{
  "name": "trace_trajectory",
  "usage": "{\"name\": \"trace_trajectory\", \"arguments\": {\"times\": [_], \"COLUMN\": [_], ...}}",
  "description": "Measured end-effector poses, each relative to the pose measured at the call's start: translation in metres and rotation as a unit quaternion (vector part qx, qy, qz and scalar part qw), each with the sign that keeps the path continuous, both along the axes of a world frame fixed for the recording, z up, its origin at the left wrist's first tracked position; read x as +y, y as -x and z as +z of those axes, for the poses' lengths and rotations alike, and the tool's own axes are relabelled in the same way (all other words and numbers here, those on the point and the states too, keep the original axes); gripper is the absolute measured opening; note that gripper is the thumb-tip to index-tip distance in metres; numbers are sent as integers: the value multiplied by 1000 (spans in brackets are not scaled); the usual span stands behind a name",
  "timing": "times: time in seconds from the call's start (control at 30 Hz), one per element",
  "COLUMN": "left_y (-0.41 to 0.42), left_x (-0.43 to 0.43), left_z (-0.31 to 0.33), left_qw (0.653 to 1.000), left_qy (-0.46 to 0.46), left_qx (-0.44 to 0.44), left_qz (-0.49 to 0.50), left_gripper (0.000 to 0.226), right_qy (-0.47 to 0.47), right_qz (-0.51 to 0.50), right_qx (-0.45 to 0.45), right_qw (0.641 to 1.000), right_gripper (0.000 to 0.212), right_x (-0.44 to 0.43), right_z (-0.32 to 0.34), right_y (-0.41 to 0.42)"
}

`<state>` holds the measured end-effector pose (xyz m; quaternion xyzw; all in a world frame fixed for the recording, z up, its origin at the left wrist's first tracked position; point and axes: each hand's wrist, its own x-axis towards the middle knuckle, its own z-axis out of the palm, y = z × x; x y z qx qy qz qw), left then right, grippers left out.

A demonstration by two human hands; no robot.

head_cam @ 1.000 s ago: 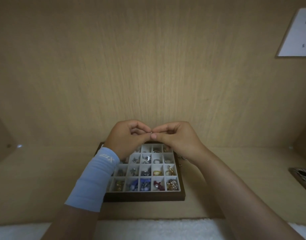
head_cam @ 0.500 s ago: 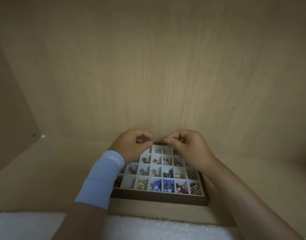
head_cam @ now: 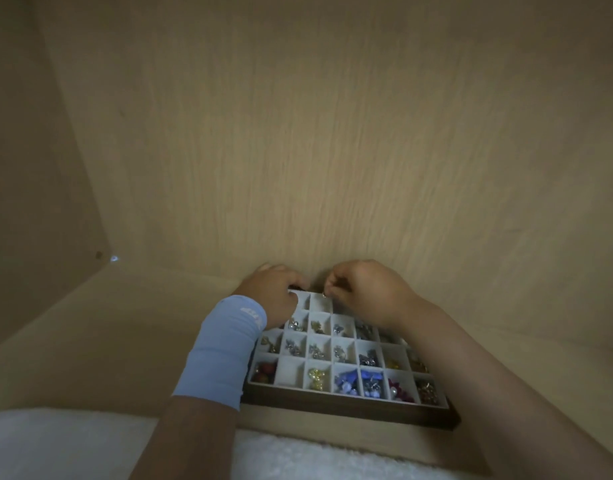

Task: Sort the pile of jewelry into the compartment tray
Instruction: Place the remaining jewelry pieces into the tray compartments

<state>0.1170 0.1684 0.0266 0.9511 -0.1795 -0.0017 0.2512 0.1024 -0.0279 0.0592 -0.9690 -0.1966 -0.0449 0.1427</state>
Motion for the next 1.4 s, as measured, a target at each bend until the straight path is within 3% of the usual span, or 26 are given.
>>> {"name": "trace_trajectory", "arguments": {"times": [0.17, 0.4, 0.63, 0.8, 1.1, 1.23, 1.4], "left_y": [0, 4, 9, 19, 49, 51, 50], "left_x": [4, -4, -13, -32, -109, -145, -178], "left_z": [-3, 0, 7, 16, 20, 13, 1], "left_qw": [997, 990, 990, 986, 988, 990, 992], "left_qy": [72, 133, 136, 162, 116, 58, 4], "left_qx": [-31, -46, -40, -35, 13, -15, -70], "left_qz": [20, 21, 15, 7, -106, -129, -107], "left_gripper": [32, 29, 26, 22, 21, 21, 22], "right_qy": [105, 141, 44, -52, 6, -59, -51], "right_qz": [21, 37, 8, -78, -168, -165, -132], "right_qx": [-10, -25, -19, -10, 47, 74, 105], "right_qw": [994, 989, 999, 996, 985, 982, 984], "right_gripper": [12, 16, 12, 5, 9, 8, 7], "right_x": [10, 17, -9, -65, -163, -167, -164], "right_z": [0, -4, 7, 20, 1, -3, -15], "right_y": [-9, -15, -4, 23, 54, 53, 48]}}
